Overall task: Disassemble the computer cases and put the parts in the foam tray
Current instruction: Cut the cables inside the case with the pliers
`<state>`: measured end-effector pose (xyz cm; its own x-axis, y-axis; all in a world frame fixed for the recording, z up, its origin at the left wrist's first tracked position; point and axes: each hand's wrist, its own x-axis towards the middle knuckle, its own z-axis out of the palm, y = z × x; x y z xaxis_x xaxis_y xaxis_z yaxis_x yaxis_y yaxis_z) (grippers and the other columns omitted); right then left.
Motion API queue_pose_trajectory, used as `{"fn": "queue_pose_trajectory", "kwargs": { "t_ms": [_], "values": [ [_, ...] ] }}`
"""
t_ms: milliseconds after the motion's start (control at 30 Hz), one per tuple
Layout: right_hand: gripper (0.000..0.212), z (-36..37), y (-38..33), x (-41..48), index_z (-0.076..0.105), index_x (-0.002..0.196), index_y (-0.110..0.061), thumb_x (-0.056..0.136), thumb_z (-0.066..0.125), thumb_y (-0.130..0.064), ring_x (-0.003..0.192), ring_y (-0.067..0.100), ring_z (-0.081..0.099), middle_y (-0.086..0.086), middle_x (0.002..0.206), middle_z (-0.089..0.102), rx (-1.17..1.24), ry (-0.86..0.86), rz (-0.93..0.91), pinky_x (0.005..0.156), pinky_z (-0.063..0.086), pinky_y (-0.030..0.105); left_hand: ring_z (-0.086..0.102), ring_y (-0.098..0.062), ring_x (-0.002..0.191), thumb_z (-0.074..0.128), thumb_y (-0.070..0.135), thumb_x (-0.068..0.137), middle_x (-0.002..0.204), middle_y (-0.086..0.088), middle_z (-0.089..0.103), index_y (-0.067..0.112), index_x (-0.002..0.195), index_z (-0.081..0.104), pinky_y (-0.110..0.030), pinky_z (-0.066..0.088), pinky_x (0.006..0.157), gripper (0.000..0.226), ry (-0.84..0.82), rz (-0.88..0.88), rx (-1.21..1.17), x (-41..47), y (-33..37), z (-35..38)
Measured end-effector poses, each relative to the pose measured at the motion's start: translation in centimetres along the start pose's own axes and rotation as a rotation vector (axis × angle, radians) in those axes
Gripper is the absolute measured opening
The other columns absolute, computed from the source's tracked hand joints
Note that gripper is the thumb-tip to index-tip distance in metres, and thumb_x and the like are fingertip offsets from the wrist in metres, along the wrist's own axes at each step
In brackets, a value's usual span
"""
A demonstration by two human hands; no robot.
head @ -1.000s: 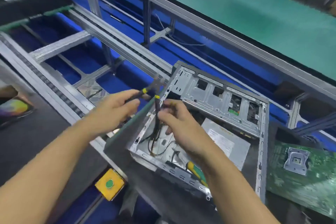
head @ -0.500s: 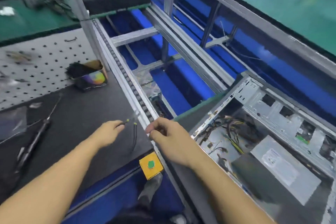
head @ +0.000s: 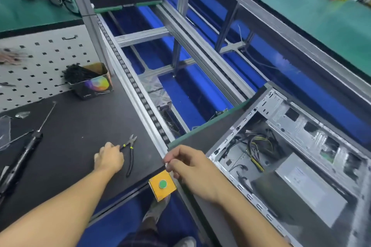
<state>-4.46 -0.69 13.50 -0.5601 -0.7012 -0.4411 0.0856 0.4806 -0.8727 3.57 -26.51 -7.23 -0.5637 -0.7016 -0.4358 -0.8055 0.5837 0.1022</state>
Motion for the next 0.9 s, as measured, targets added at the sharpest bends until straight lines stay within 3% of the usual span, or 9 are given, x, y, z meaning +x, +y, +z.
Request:
{"fn": "queue_pose_trajectory", "kwargs": {
  "t_ms": [100,200,267,367,567,700,800,833,900],
  "values": [
    [0.018,-0.8,0.2,-0.3,0.066,0.093,-0.026,0.094,0.053,-0.014,0.066,0.007,0.055,-0.010,0.080,0.068,0.041,0.027,-0.001,0.061,0.045,0.019,0.048,-0.027,0.123,0.042,0.026,0.102,0.134,-0.005,0.051,0.020,0.129,0.061,-0.042,0.036,0.102,0.033,0.096,0.073,-0.079,-0.1,1.6,-0.6],
    [0.015,-1.7,0.2,-0.5,0.064,0.102,-0.021,0.094,0.056,-0.011,0.066,0.010,0.057,0.000,0.088,0.070,0.144,0.098,0.022,0.068,0.050,0.030,0.060,-0.025,0.111,0.045,0.026,0.103,0.118,-0.003,0.066,0.019,0.123,0.067,-0.041,0.044,0.096,0.031,0.157,0.302,-0.356,-1.1,5.4,-2.6],
    [0.016,-2.4,0.1,-0.8,0.062,0.108,-0.020,0.096,0.056,-0.010,0.070,0.014,0.062,0.009,0.101,0.071,0.256,0.147,0.028,0.070,0.054,0.035,0.067,-0.012,0.092,0.044,0.032,0.103,0.097,0.011,0.073,0.028,0.122,0.066,-0.035,0.052,0.082,0.029,0.098,0.424,-0.534,-2.9,8.9,-4.7],
    [0.024,-4.1,0.0,-1.8,0.058,0.112,-0.018,0.099,0.047,-0.002,0.069,0.017,0.065,0.003,0.097,0.073,0.408,0.221,-0.041,0.067,0.058,0.034,0.065,-0.005,0.061,0.043,0.034,0.102,0.075,0.015,0.070,0.038,0.116,0.064,-0.033,0.055,0.065,0.025,0.107,0.577,-0.741,-5.7,14.2,-8.2],
    [0.022,-10.5,1.7,-6.0,0.063,0.104,-0.016,0.094,0.050,-0.003,0.069,0.018,0.066,0.005,0.091,0.075,0.377,0.559,-0.072,0.064,0.054,0.032,0.064,-0.006,0.071,0.048,0.029,0.097,0.080,0.014,0.069,0.037,0.106,0.065,-0.025,0.050,0.069,0.021,0.123,0.924,-0.819,-11.9,23.8,-13.5],
    [0.015,-14.9,4.4,-9.4,0.064,0.095,-0.026,0.093,0.059,-0.013,0.075,0.015,0.064,-0.004,0.086,0.072,0.194,0.802,0.038,0.066,0.050,0.027,0.059,0.005,0.071,0.058,0.013,0.095,0.090,0.016,0.070,0.029,0.108,0.070,-0.009,0.043,0.065,0.023,-0.001,1.228,-0.658,-15.5,29.3,-13.7],
    [0.011,-17.4,7.0,-12.0,0.059,0.102,-0.030,0.092,0.061,-0.025,0.090,0.012,0.060,-0.007,0.101,0.064,-0.173,0.912,0.154,0.079,0.046,0.025,0.059,0.001,0.087,0.058,0.014,0.095,0.107,0.013,0.065,0.027,0.118,0.067,-0.018,0.047,0.078,0.028,-0.207,1.349,-0.384,-17.4,32.8,-12.2],
    [0.024,-18.1,7.9,-12.7,0.057,0.112,-0.029,0.089,0.064,-0.033,0.105,0.016,0.055,-0.005,0.114,0.060,-0.367,0.888,0.216,0.089,0.044,0.030,0.059,-0.003,0.093,0.058,0.017,0.095,0.111,0.012,0.063,0.027,0.122,0.065,-0.024,0.049,0.084,0.029,-0.265,1.349,-0.279,-17.8,33.9,-11.6],
    [0.073,-19.2,9.6,-13.7,0.042,0.138,-0.029,0.077,0.069,-0.057,0.129,0.026,0.038,0.001,0.138,0.043,-0.714,0.709,0.373,0.108,0.033,0.041,0.060,-0.009,0.102,0.059,0.025,0.095,0.116,0.010,0.060,0.027,0.126,0.061,-0.032,0.049,0.093,0.032,-0.354,1.330,-0.093,-18.3,35.6,-10.4]
  ]
}}
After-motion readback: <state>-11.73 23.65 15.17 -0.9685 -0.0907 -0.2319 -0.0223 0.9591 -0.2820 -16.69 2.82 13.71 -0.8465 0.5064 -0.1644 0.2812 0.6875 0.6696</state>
